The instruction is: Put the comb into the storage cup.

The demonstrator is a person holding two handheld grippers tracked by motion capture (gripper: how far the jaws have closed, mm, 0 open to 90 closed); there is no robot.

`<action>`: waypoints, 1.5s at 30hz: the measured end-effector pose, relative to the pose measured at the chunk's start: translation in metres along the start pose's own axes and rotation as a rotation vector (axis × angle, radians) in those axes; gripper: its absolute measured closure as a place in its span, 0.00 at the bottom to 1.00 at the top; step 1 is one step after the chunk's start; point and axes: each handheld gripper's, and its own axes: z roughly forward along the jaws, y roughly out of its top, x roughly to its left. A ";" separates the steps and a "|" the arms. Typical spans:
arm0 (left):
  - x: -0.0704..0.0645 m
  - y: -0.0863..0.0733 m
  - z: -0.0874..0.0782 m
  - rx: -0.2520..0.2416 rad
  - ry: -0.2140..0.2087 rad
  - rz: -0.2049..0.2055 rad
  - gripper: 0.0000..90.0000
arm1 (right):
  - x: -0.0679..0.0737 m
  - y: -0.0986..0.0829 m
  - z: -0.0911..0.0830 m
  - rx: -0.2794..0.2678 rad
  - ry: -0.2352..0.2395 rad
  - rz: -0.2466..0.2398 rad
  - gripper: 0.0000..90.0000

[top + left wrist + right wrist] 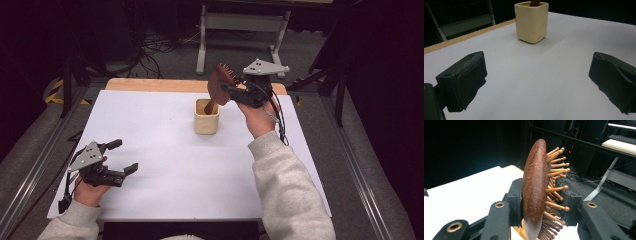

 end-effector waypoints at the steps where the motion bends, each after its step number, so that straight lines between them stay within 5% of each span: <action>1: 0.000 0.000 0.000 0.000 0.000 0.001 0.03 | 0.000 -0.001 0.001 0.002 0.000 0.004 0.67; 45: -0.002 0.000 0.002 0.011 -0.018 0.009 0.03 | -0.004 -0.027 0.036 0.086 0.056 0.063 0.62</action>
